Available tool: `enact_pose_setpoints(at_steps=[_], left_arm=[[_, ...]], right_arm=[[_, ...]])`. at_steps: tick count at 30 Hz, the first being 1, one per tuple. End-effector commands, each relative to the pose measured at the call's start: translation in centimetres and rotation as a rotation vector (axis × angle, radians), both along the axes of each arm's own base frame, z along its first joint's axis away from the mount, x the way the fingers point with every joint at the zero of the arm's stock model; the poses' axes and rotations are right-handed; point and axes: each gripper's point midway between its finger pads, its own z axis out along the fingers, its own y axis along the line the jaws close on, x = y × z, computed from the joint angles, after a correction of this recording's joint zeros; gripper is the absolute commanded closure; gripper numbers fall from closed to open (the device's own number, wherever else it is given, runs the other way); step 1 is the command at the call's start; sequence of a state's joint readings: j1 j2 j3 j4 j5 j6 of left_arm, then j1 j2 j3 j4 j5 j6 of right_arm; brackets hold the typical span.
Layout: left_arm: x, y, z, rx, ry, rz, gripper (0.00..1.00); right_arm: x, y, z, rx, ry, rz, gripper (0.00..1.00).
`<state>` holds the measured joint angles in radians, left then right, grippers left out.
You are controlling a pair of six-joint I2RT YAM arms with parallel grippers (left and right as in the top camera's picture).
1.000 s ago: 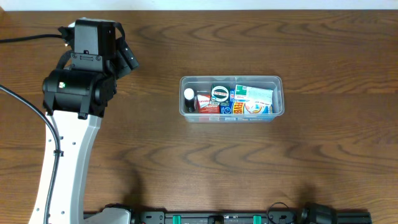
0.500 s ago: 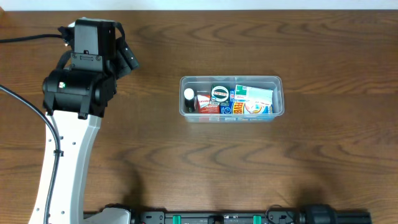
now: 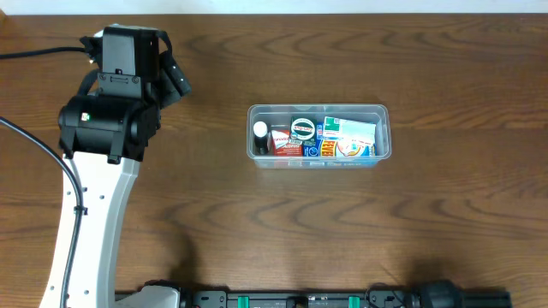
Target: Pack container
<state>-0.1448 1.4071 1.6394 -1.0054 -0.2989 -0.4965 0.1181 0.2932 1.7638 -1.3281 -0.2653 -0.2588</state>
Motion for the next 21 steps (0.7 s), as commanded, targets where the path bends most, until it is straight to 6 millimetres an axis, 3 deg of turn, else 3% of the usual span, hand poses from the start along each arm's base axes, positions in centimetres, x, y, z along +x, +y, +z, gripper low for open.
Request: enact_pose_setpoints(at_steps=[1,6,13,21], left_arm=[[0.4,0.4,0.4,0.014,-0.013,0.011,0.02],[0.5,0.4,0.4,0.014,-0.015,0.011,0.02],[0.5,0.4,0.4,0.014,-0.015,0.011,0.02],[0.5,0.4,0.4,0.014,-0.015,0.011,0.02]], right_arm=[[-2.2,-1.1,-0.3,0.015,-0.071,-0.05,0.01],[-3.6,-3.0,-2.1,0.054,-0.066,-0.146,0.01],[-5.6,-3.9,-3.3,0.07,-0.111,-0.179,0.01],[-6.3,-4.8,-5.0,0.104,-0.089,-0.221,0.01]])
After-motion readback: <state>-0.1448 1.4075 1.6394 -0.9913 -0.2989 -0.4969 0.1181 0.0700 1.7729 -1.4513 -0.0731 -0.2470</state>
